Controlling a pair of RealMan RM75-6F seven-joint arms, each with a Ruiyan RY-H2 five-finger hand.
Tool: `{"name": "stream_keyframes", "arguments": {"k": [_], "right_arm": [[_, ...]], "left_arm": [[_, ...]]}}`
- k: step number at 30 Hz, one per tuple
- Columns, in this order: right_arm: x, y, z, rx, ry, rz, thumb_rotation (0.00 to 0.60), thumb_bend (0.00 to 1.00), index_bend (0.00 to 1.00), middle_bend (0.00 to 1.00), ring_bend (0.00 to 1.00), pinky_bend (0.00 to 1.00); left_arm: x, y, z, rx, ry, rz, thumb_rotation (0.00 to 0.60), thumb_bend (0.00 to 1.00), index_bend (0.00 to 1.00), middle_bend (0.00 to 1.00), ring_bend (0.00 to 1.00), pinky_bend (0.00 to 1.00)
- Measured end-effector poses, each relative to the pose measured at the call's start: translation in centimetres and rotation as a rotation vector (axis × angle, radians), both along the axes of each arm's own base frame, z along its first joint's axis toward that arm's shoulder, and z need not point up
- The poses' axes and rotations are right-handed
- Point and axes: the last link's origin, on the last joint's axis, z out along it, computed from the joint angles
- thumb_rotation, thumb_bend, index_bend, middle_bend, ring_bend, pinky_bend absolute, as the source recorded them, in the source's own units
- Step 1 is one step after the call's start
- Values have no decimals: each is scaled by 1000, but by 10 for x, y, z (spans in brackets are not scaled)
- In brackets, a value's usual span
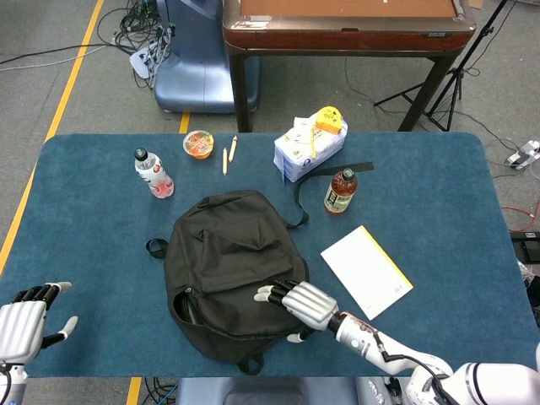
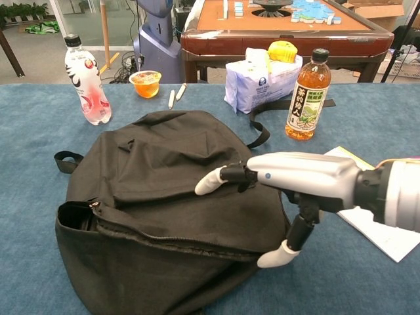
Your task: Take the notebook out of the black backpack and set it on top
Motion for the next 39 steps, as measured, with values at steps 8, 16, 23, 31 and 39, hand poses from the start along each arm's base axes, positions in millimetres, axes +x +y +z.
{"name": "stream_keyframes", "arguments": {"k": [8,16,23,31,39], "right_arm": [[7,-11,-4,-34,-15,-10,600,30,153,127,50,201],[5,-31,-1,-87,-9,-47,600,72,153,128,50,201],[9,-40,-9,-92,1,-57,600,138,153,131,50,201],[24,-36,-30,-60,21,-1,600,162,153,140,50,200],[35,-42,-43,-108,83,44,600,170,153,143,50,201]], "left_arm": [[-3,-2,2,4,-1,9,600,215,315,351,310,310],[-2,0,0,-4,-11,4,600,215,315,351,311,310],[-3,1,0,-3,-10,5,600,215,315,351,311,310],[-3,0,1,-1,-11,3,600,215,315,351,310,310],[-3,-3,3,4,-18,1,600,215,315,351,310,310]]}}
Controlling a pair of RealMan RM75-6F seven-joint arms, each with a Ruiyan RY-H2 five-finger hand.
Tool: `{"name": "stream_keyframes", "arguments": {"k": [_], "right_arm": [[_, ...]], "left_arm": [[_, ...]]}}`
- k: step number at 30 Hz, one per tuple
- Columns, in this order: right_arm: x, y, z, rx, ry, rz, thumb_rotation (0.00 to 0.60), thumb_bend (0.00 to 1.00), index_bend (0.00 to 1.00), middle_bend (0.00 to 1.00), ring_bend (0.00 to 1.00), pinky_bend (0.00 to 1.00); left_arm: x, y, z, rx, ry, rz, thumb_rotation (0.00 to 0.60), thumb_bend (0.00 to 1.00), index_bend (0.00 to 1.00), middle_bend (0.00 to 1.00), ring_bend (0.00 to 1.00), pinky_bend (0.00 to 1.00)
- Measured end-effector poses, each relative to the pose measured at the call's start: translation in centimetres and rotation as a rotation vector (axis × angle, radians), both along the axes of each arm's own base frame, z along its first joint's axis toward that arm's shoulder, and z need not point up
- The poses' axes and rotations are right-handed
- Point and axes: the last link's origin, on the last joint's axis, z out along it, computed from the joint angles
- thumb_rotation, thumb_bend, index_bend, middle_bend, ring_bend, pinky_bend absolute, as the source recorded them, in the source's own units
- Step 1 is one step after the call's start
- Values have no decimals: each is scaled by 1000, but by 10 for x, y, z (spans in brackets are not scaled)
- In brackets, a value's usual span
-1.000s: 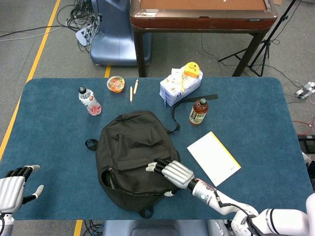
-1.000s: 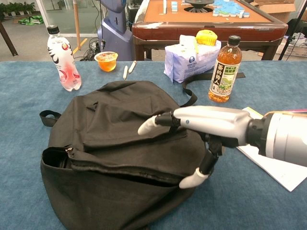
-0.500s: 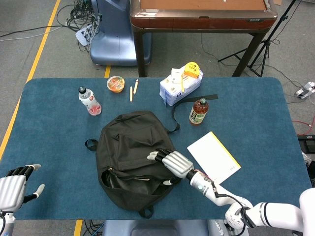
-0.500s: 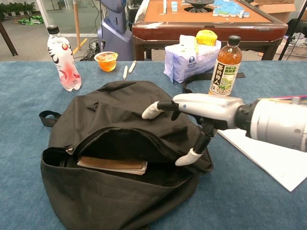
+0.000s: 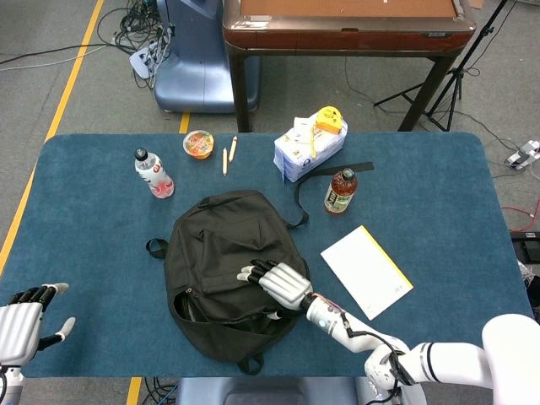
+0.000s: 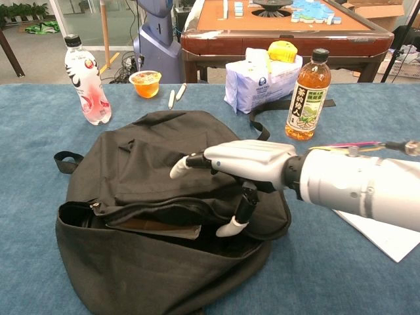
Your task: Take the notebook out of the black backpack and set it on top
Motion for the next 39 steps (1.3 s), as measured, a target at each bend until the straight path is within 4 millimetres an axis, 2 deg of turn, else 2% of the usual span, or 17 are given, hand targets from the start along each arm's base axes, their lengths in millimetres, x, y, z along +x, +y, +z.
{"name": "stream_keyframes", "arguments": {"k": [8,12,15,18,24,28,35,39], "right_arm": [[16,-14,-14,-51,79,29,600,227,195,153,50,201],[23,-21,-22,-69,128,47,600,310,226,156,50,200],[28,-25,-28,-85,171,73,600,375,278,169,50,201],[35,-27,-33,-100,204,96,600,462,371,229,64,201],[42,-34,-38,-148,203,91,600,692,573,388,199,223],[47,-41,-38,-181,185,77,600,832,672,479,331,309],[57,-56,-34,-213,114,16,600,966,737,564,464,453],[64,-66,-29,-230,74,-15,600,975,742,571,479,484]], "left_arm": [[-2,-2,0,1,-7,0,600,215,315,351,311,310],[-2,-1,1,2,-5,-3,600,215,315,351,310,310],[-2,0,2,0,-3,-10,600,215,315,351,310,310],[-2,2,3,-3,3,-19,600,215,315,351,311,310],[2,10,5,-15,13,-65,600,215,315,351,311,310],[9,21,7,-41,15,-122,600,215,316,351,311,310],[24,44,11,-84,-51,-231,600,215,335,346,314,310],[33,56,13,-112,-109,-293,600,215,361,350,347,335]]}}
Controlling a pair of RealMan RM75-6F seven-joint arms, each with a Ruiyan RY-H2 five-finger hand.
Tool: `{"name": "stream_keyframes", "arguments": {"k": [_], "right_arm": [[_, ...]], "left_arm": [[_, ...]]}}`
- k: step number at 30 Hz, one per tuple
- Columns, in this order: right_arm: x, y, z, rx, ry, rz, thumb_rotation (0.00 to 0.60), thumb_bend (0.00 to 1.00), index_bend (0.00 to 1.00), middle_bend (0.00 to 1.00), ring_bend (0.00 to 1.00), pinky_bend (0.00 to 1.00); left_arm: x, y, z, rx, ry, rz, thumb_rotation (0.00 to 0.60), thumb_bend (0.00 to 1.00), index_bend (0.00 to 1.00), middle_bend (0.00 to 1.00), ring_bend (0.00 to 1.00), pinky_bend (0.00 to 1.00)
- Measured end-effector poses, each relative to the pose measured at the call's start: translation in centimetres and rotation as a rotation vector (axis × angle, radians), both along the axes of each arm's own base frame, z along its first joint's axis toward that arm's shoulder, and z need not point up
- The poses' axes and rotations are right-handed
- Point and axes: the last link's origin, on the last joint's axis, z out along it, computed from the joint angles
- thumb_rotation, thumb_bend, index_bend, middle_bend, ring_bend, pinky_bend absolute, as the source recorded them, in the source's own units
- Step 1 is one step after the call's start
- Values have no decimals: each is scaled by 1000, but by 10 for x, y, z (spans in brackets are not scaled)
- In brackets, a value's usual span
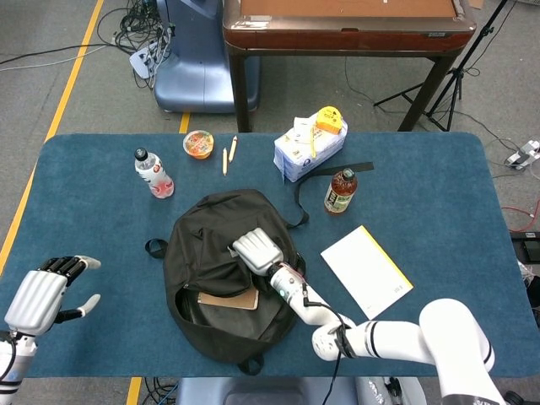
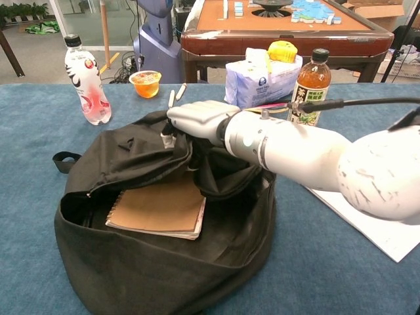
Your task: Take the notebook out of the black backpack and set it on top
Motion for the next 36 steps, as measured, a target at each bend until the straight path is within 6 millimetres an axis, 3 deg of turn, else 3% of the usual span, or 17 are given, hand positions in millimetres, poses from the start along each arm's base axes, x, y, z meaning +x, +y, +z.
{"name": "stream_keyframes", "arguments": {"k": [10,16,25,32,36], "right_arm": [[11,-22,3,10,-59,-100,600,975,742,571,483,487],[16,-31,-1,30,-79,-163,600,975,742,570,483,487],[30,-39,-5,44,-104,-202,600,976,742,570,483,487],[32,-42,-4,49,-131,-218,600,975,742,570,483,487],[33,-45,-3,49,-142,-227,600,976,742,571,483,487]], "left_arm": [[21,18,3,-82,-205,-169,600,215,480,503,483,495],[41,22,-5,-189,-312,-295,600,215,501,521,495,514],[71,34,-42,-397,-322,-395,600,215,501,521,495,522],[73,50,-78,-483,-252,-405,600,215,500,521,495,528],[77,55,-88,-495,-198,-445,600,215,499,521,495,529]]}}
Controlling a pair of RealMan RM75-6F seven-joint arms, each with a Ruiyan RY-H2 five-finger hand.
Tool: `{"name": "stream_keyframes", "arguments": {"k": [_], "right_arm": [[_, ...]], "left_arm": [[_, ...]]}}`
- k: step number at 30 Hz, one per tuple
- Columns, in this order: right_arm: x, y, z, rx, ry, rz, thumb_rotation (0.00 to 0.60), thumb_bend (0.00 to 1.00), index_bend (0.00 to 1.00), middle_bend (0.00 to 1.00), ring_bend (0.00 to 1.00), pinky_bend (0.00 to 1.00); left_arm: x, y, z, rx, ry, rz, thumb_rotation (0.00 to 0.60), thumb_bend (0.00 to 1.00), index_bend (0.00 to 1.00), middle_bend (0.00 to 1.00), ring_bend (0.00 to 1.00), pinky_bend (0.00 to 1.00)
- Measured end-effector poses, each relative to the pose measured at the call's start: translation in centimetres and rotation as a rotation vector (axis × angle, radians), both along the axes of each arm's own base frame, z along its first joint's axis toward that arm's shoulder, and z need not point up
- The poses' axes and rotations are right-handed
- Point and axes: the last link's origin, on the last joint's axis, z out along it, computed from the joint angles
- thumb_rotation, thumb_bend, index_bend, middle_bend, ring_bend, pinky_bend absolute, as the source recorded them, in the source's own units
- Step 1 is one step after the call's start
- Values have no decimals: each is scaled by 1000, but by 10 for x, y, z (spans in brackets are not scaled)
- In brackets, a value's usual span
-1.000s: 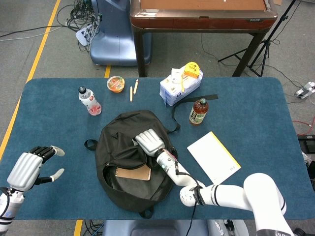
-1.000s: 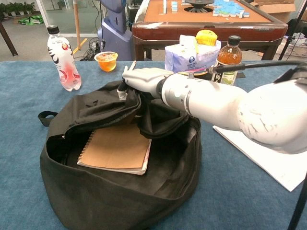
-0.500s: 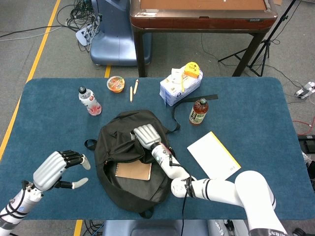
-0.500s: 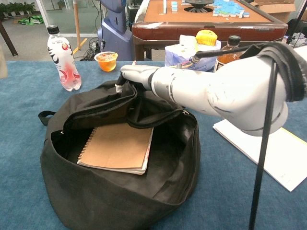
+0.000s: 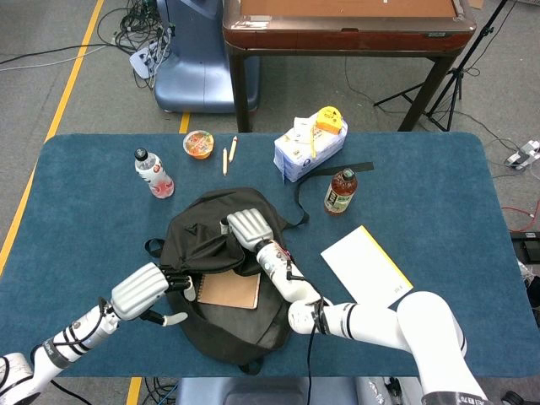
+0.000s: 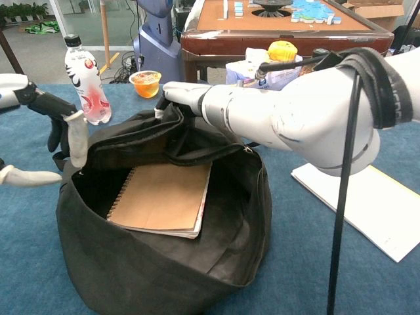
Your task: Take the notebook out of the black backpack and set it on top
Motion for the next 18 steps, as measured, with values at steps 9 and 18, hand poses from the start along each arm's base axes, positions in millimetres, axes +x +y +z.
{"name": "stream_keyframes", "arguments": {"k": [9,18], "right_arm": [[5,-5,1,10,-30,-12,600,976,742,571,483,487],[7,-7,2,16,-35,-15,600,976,742,571,483,487]], "left_arm": [[15,1,-20,-66,23,-60,600,215,482,521,495,528],[21,4,-43,-114,38,-88,600,215,469,521,495,528]]}}
